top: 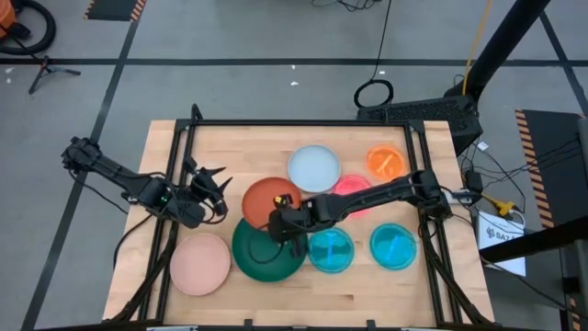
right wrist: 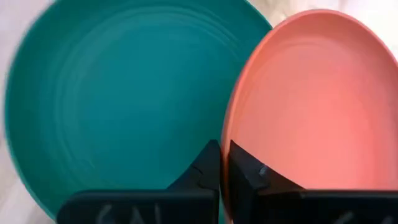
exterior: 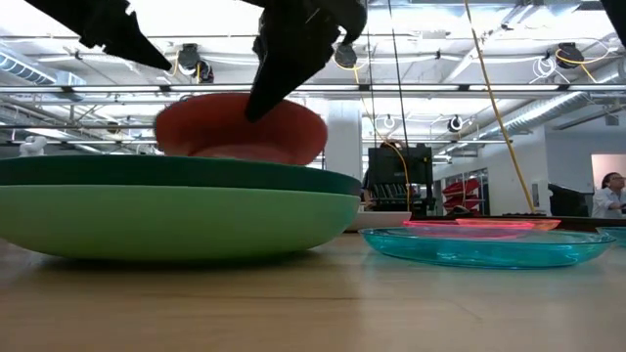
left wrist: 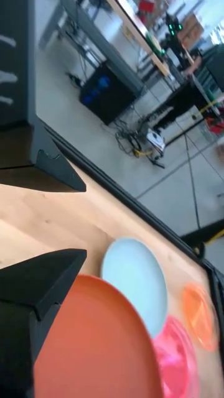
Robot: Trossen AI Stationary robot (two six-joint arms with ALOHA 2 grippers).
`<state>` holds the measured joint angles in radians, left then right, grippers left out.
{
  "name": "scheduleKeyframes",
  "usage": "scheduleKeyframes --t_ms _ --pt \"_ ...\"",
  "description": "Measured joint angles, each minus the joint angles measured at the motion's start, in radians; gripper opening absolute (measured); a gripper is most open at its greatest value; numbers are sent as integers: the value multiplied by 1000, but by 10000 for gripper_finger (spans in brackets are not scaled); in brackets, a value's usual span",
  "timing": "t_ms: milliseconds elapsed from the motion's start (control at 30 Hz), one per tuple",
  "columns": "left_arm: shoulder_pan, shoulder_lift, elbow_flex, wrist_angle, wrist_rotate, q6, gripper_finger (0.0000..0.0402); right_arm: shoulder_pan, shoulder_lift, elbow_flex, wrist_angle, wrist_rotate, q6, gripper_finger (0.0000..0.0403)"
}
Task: Stack plastic plates
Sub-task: Stack the orange plate on top of the dark green plate, then stack the light blue plate on top of the orange plate
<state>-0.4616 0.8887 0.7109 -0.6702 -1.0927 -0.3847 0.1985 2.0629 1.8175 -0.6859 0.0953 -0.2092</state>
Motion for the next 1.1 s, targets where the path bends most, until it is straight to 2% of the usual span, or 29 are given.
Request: scheduleKeyframes --t_ms 233,700,867,1100 --pt "-46 0 0 49 0 10 165 34 3 -107 111 -18 2 4" --pt "-59 0 0 167 0 52 165 129 0 -117 121 -20 48 13" --pt "-59 0 0 200 1 70 165 153 1 -117 146 -23 94 41" --pt "-59 0 0 263 1 122 165 160 1 -117 165 -20 172 103"
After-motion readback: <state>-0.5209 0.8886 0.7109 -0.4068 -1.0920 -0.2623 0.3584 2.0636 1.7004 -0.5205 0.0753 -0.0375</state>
